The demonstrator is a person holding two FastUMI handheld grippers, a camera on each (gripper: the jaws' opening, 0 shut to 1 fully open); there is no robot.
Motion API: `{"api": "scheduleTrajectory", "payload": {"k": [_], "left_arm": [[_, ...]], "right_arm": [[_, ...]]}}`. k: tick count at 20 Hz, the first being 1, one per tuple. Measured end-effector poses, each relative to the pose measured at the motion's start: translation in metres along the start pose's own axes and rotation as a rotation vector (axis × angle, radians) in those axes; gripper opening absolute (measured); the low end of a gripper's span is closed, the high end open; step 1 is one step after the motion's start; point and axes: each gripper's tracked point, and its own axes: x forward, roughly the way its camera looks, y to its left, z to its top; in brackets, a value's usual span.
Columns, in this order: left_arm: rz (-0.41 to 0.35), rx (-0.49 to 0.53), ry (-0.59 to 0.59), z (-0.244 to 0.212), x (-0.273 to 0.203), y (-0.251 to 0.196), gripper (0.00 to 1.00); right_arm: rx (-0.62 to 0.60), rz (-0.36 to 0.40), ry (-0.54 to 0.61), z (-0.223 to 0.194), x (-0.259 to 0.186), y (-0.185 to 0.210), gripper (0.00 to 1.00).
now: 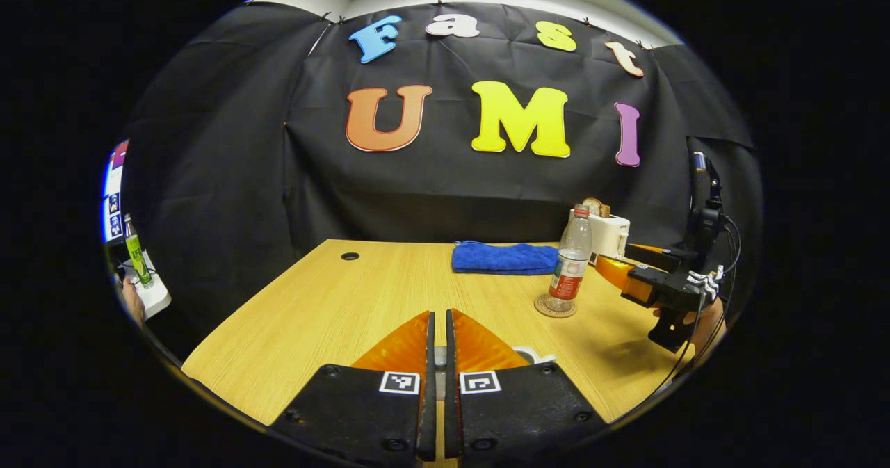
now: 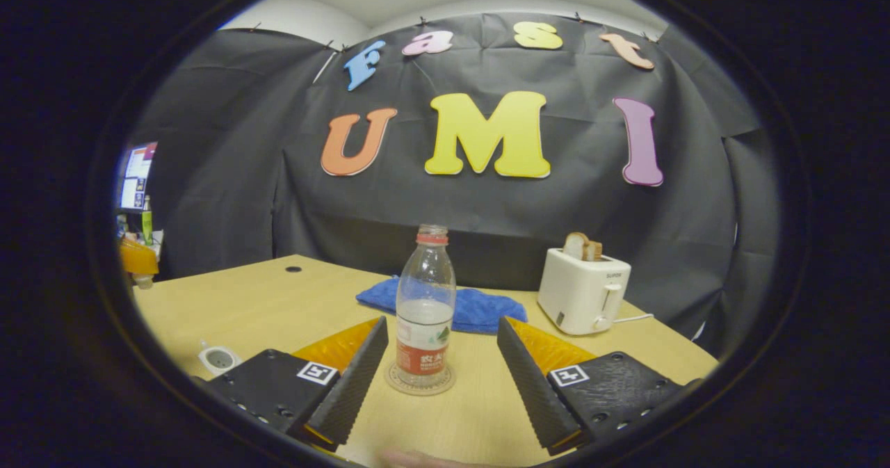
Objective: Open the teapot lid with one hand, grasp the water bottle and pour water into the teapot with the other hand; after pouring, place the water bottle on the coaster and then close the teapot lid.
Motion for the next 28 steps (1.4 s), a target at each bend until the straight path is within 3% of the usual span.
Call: {"api": "scheduleTrajectory", "payload": {"k": [2,4,8,11,18,19,21,28], "left_arm": [[0.007,0.018,-0.036,0.006,0.002,-0.01,0.07],[-0.039,0.016,-0.042,0.002,0.008,-0.033,0.07],[-0.089,0.009,-0.039,-0.013,0.027,-0.071,0.07],[-0.097,0.021,-0.043,-0.029,0.046,-0.091,0.07],[-0.071,-0.016,-0.074,-0.035,0.067,-0.089,0.07],[-0.069,-0.019,-0.067,-0.038,0.07,-0.087,0.07],[-0.077,-0.033,-0.047,-0.046,0.075,-0.09,0.07],[-0.049,-0.039,-0.032,-0.055,0.08,-0.078,0.07]], "right_arm": [[-0.053,-0.038,-0.005,-0.004,-0.025,-0.014,0.97],[-0.075,-0.028,-0.005,-0.01,-0.041,-0.015,0.95],[-0.068,-0.028,0.011,-0.025,-0.06,-0.026,0.99],[-0.04,-0.032,-0.008,-0.025,-0.07,-0.04,0.95],[0.06,-0.057,-0.004,-0.03,-0.066,-0.063,0.95],[0.059,-0.064,-0.007,-0.03,-0.065,-0.065,0.98],[0.038,-0.102,-0.056,-0.023,-0.063,-0.076,0.92],[-0.041,-0.084,-0.073,-0.024,-0.062,-0.063,0.95]]}}
